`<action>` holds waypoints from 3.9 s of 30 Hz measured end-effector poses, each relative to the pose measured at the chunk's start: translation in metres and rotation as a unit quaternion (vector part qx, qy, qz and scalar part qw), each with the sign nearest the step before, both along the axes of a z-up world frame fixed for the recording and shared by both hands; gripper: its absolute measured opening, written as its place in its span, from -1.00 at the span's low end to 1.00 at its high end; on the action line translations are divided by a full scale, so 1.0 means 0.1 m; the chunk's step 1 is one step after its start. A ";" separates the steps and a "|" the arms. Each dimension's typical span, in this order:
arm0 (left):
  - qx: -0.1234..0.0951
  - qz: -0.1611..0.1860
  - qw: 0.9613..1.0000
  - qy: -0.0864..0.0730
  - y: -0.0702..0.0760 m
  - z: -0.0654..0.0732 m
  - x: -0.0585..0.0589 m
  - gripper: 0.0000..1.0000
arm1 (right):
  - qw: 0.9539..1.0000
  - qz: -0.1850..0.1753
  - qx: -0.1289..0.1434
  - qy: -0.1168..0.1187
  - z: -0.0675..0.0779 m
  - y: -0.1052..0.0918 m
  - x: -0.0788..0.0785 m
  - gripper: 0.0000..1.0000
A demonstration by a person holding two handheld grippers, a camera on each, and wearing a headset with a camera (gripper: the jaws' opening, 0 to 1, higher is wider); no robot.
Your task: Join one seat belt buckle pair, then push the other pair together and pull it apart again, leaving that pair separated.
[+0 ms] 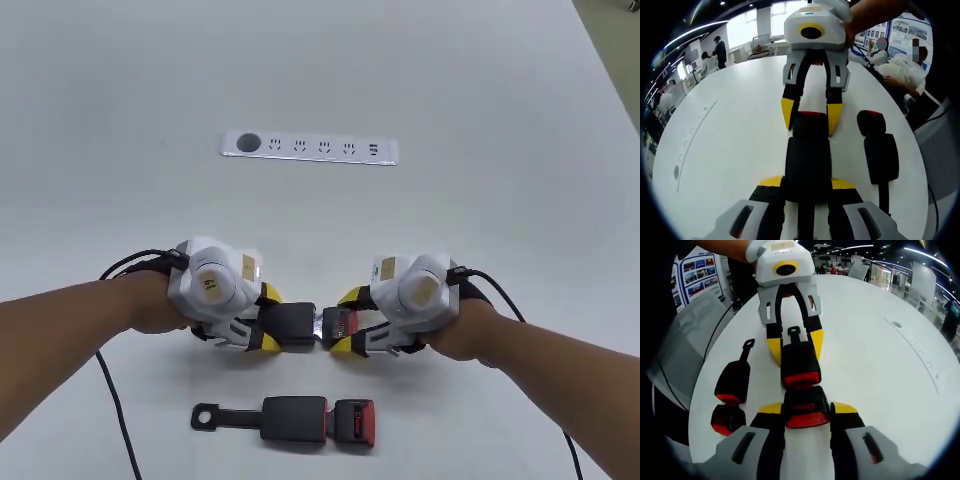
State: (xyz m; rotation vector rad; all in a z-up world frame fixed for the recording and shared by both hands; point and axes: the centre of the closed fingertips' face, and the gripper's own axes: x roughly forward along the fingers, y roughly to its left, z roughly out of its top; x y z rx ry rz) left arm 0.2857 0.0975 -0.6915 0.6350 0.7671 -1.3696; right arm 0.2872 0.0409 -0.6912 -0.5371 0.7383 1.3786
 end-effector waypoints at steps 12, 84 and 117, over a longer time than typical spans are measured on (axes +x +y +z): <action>0.001 0.000 1.000 0.001 0.00 0.00 0.00 -0.34 | 1.000 0.003 -0.010 -0.002 -0.03 -0.13 0.02 -0.35; 0.010 0.004 1.000 0.001 -0.01 0.00 -0.01 -0.33 | 0.999 -0.044 -0.018 -0.008 -0.06 -1.13 -0.04 -0.33; -0.005 0.126 0.991 0.040 0.05 0.31 -0.02 0.55 | 0.967 -0.245 0.035 -0.056 0.25 -1.10 0.11 0.43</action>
